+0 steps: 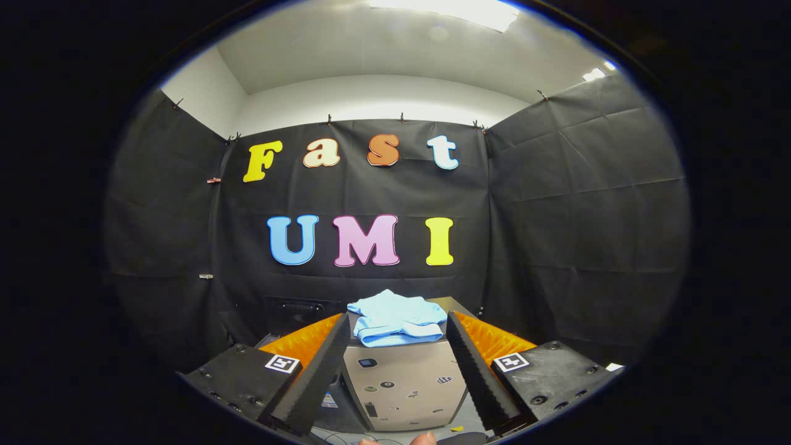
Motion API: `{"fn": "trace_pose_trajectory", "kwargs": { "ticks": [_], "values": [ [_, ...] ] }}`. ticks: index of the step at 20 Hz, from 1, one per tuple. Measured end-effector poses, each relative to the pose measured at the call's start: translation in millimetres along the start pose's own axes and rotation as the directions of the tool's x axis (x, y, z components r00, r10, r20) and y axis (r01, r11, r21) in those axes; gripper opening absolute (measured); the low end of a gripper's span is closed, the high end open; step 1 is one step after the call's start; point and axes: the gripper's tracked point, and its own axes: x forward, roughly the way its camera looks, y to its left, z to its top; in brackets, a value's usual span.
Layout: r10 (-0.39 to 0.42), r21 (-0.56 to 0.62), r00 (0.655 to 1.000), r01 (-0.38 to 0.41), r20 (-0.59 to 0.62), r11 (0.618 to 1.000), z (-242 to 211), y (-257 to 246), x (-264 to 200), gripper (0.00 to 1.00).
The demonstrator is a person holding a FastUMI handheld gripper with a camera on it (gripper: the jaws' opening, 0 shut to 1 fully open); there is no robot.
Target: Put the clothes into the washing machine and then close the washing machine lid.
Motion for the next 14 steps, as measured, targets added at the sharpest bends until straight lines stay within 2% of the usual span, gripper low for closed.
{"fn": "trace_pose_trajectory", "kwargs": {
  "ticks": [4, 14],
  "values": [
    [-0.004, 0.007, 1.0, 0.004, -0.023, 1.0, -10.3, -5.3, 30.1, 0.98],
    [-0.031, 0.0, 0.998, 0.031, -0.061, 1.0, -20.1, -11.0, 137.9, 1.0]
  ]
}}
